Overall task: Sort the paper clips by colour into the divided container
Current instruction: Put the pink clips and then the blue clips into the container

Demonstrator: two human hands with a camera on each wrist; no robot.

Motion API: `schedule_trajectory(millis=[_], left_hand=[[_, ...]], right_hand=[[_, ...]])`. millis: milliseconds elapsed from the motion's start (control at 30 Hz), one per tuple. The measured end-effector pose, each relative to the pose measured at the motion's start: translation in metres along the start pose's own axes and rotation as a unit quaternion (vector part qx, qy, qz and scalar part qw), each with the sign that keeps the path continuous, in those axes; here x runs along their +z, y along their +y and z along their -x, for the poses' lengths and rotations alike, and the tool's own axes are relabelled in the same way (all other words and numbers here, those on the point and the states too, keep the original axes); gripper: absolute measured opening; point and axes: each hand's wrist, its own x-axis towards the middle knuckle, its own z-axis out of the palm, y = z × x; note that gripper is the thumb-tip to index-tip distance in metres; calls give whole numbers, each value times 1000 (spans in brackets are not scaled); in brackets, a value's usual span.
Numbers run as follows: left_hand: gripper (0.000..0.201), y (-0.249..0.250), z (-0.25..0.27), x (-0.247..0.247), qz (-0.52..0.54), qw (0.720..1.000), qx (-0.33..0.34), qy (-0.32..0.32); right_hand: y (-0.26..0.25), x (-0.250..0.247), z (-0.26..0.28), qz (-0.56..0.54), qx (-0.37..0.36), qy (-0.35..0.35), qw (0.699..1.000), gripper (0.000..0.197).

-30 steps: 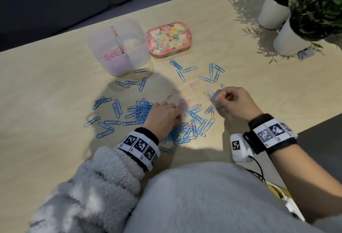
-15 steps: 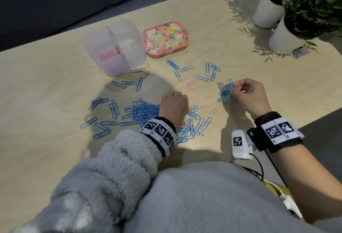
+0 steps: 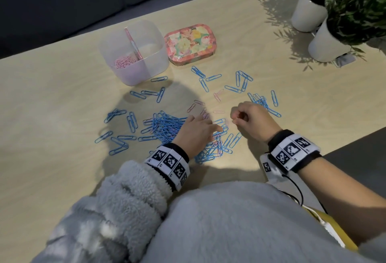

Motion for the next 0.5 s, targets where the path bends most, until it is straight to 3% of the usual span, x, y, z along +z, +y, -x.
schedule_trajectory(millis=[167, 333, 500], left_hand=[[23, -4, 5, 0, 54, 997, -25, 41], [18, -22, -9, -10, 114, 973, -142, 142], [24, -39, -23, -12, 72, 978, -143, 136]], right_hand=[[-12, 1, -19, -4, 10, 58, 998, 13], [-30, 13, -13, 17, -59, -21, 998, 16], [-29, 21, -5, 59, -53, -41, 996, 13]])
